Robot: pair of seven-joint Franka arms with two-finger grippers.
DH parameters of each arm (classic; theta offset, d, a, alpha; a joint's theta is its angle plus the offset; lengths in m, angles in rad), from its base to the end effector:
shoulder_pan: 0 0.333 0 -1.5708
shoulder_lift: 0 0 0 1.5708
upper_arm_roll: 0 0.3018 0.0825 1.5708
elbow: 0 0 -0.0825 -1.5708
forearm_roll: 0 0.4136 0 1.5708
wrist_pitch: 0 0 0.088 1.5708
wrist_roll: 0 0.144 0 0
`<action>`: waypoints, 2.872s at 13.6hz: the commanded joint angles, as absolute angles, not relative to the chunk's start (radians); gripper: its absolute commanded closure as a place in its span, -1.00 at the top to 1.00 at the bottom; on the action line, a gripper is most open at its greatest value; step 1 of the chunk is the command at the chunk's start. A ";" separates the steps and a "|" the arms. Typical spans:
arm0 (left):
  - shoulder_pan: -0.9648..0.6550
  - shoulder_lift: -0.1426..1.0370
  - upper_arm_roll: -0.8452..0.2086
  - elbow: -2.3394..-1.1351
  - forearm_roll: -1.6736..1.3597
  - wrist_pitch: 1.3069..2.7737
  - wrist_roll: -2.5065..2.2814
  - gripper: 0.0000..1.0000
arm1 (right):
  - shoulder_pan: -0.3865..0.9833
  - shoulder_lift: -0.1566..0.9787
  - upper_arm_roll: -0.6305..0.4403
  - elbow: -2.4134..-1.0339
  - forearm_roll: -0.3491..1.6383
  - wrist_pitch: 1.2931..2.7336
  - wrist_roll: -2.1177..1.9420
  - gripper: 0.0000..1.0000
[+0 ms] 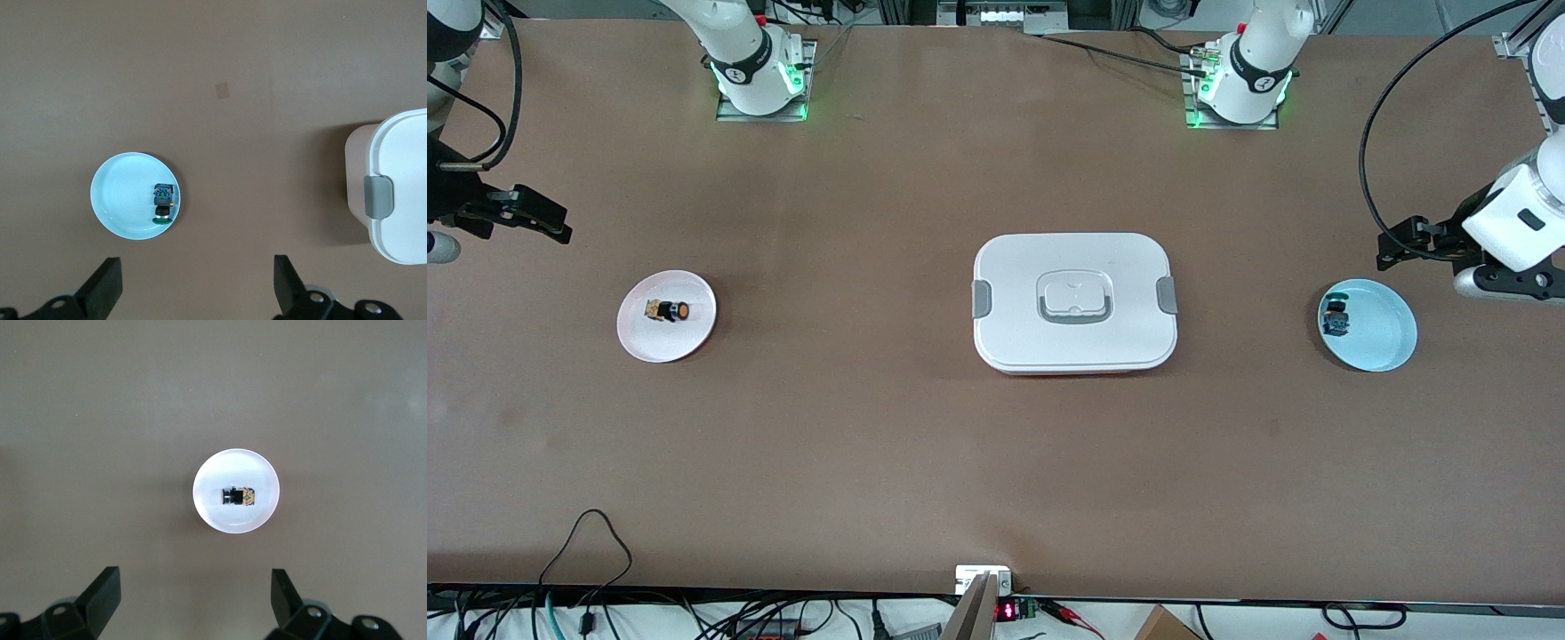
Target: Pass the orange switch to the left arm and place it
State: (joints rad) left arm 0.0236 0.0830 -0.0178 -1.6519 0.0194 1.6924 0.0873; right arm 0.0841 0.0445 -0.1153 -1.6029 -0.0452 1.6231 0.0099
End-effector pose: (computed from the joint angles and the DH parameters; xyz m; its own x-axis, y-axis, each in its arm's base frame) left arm 0.6105 0.0064 0.4932 0.9955 -0.0837 -0.0439 -0.0844 -0.9963 -0.0139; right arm 0.5985 -0.0239 0.5357 0.9990 -0.0387 -0.0236 -0.0375 -0.9980 0.0504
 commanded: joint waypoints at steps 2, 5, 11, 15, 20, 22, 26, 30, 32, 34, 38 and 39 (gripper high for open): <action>0.014 0.107 -0.021 -1.603 0.018 1.686 0.083 1.00 | 0.083 0.052 -0.115 -1.577 -0.035 1.588 0.011 1.00; 0.015 0.107 -0.021 -1.601 0.018 1.686 0.083 1.00 | 0.083 0.054 -0.115 -1.577 -0.035 1.589 0.011 1.00; 0.021 0.112 -0.020 -1.595 0.018 1.689 0.089 1.00 | 0.097 0.123 -0.114 -1.578 -0.048 1.609 0.015 1.00; 0.020 0.112 -0.018 -1.595 0.018 1.689 0.089 1.00 | 0.087 0.152 -0.117 -1.578 -0.048 1.634 0.028 1.00; 0.018 0.112 -0.020 -1.595 0.018 1.689 0.086 1.00 | 0.055 0.196 -0.123 -1.585 -0.037 1.651 0.035 1.00; 0.024 0.113 -0.020 -1.595 0.017 1.689 0.087 1.00 | 0.054 0.215 -0.123 -1.586 -0.037 1.669 0.026 1.00; 0.028 0.114 -0.018 -1.595 0.017 1.689 0.089 1.00 | 0.057 0.262 -0.123 -1.586 -0.052 1.686 0.028 1.00; 0.031 0.114 -0.015 -1.594 0.015 1.689 0.094 1.00 | 0.060 0.278 -0.123 -1.624 -0.052 1.747 0.021 1.00; 0.031 0.114 -0.015 -1.594 0.015 1.689 0.094 1.00 | 0.046 0.267 -0.123 -1.721 -0.064 1.860 0.017 1.00; 0.031 0.112 -0.015 -1.595 0.011 1.689 0.092 1.00 | 0.009 0.268 -0.123 -1.791 -0.072 1.948 0.014 1.00; 0.018 0.109 -0.020 -1.592 0.015 1.680 0.081 1.00 | -0.006 0.282 -0.121 -1.928 -0.072 2.133 0.014 1.00; 0.018 0.109 -0.020 -1.594 0.015 1.680 0.084 1.00 | -0.008 0.282 -0.121 -1.978 -0.072 2.198 0.015 1.00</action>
State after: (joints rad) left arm 0.0210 0.0990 -0.0196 -1.6235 0.0194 1.6961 0.0866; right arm 0.0003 0.2998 -0.1311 -1.8908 -0.0609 2.1037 0.0187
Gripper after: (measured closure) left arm 0.000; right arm 0.000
